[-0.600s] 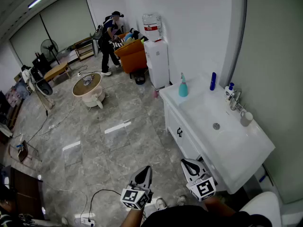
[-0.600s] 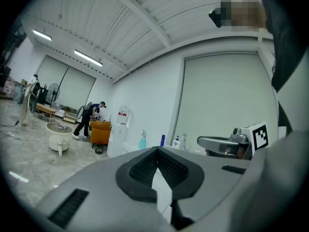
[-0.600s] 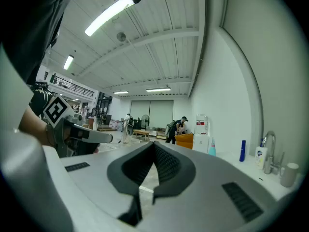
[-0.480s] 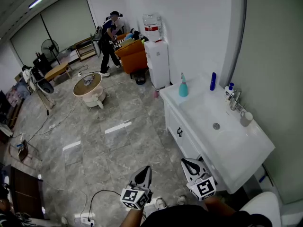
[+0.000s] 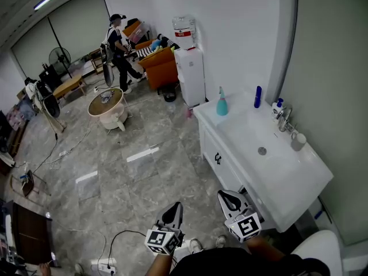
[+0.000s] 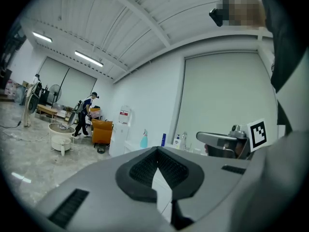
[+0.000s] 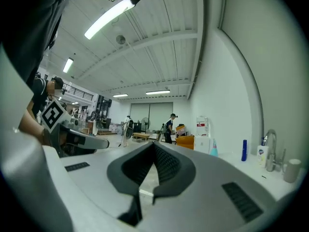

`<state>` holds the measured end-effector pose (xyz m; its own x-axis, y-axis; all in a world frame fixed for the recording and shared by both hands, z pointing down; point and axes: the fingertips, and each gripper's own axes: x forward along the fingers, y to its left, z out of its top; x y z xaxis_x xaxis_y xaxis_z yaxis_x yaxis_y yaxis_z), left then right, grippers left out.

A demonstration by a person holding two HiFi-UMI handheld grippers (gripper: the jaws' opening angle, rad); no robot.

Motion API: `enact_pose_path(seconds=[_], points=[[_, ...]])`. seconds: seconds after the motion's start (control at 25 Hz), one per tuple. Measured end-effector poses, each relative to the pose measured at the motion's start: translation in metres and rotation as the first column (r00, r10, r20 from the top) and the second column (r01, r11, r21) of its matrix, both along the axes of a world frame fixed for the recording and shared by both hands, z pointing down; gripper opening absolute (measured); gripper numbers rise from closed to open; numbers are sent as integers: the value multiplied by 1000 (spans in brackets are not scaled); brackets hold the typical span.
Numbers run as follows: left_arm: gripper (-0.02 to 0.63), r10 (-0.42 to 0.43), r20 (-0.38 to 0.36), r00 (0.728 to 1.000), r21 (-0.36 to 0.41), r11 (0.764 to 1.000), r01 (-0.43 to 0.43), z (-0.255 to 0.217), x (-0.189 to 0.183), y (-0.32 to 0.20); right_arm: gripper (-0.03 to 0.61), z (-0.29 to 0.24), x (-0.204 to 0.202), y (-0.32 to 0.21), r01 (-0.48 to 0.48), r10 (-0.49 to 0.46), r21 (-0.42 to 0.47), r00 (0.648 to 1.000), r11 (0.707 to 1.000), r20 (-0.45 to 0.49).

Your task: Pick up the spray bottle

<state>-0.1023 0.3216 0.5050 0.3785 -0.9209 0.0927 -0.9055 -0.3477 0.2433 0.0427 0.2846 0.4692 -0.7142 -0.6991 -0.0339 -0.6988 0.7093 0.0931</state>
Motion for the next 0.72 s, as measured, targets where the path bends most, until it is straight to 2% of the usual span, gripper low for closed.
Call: enact_pose_path(seconds=[0.12,0.36,0.52,0.6,0.72], points=[[-5,0,-5,1000,-2,1000,0,1,-5,1,-3,-10,-1,3,1,-1,13,999,1000,53],[-5,-3,-9,1000,2,1000,3,2,-21,2,9,-7,-14,3,-16,16,11,1000,1000,18],[-5,10,-7,1000,9,1000,-10,1,-29,2,214,-4,-25,0,-33,33,-6,999,999,10],[-5,16,-9,1000,11,1000,-16,0,-33,1,297,-5,-27,-2,-59,59,2,998,998,18],[-5,25,-16,1000,10,1000,-25,1,-42,0,461,-12,-30,-6,-109,107,23,993,994,46]])
